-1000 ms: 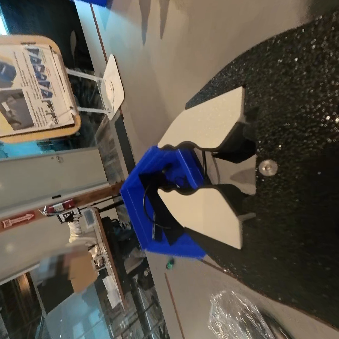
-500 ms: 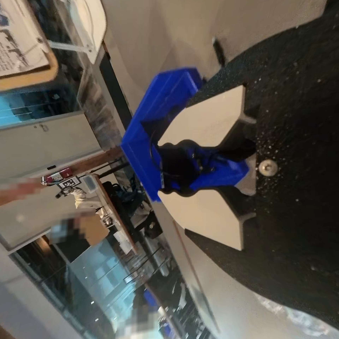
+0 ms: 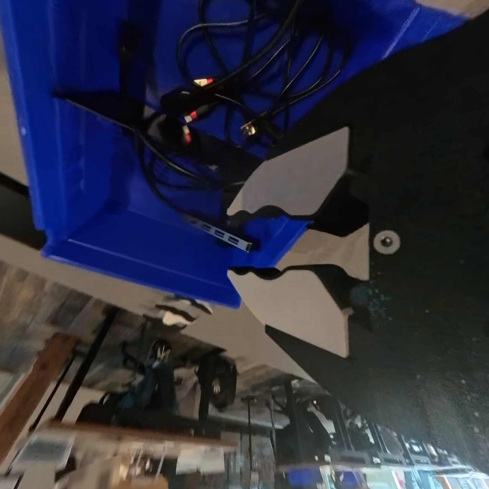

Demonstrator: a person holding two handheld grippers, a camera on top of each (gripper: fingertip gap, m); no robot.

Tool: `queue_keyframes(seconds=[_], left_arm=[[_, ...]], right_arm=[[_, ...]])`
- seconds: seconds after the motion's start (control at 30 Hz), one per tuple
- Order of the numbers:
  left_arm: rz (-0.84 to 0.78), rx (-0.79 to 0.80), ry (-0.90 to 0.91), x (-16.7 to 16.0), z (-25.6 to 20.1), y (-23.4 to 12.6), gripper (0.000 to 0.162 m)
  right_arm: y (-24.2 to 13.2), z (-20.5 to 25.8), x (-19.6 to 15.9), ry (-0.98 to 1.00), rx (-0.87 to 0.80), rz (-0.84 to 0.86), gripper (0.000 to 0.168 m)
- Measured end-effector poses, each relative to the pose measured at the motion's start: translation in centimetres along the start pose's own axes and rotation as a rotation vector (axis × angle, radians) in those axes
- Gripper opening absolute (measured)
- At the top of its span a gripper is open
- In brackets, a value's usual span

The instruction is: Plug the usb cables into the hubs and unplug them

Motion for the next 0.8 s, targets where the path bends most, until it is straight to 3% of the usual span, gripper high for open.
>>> queue_keyframes(seconds=[0.23,0.57,0.6,0.67,0.8], left_arm=[[0.267,-0.208,0.148,-1.8,0.4,6.1,0.036],[0.5,-0.303,0.322,-2.9,-0.4,9.8,0.048],[0.521,-0.301,0.353,-3.1,-0.5,10.1,0.045],[0.525,-0.31,0.401,-3.3,-1.0,10.4,0.014],[0.514,-0.268,0.409,-3.1,-0.7,9.9,0.013]], right_arm=[[0.2,0.2,-0.1,-0.002,0.021,0.009,0.05],[0.4,0.5,-0.3,0.0,0.049,0.028,0.049],[0.4,0.6,-0.4,0.001,0.051,0.029,0.049],[0.4,0.6,-0.4,0.001,0.051,0.03,0.049],[0.5,0.5,-0.4,0.002,0.046,0.033,0.048]])
Point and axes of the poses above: each gripper's, where its closed fingertips meet, y out along the fingers, x out of its top, z = x × y across the jaws, the point moved 5 cm from there along -y, back along the fingers, and after that the axes turned 14 degrees about y, right-handed, at the moved point
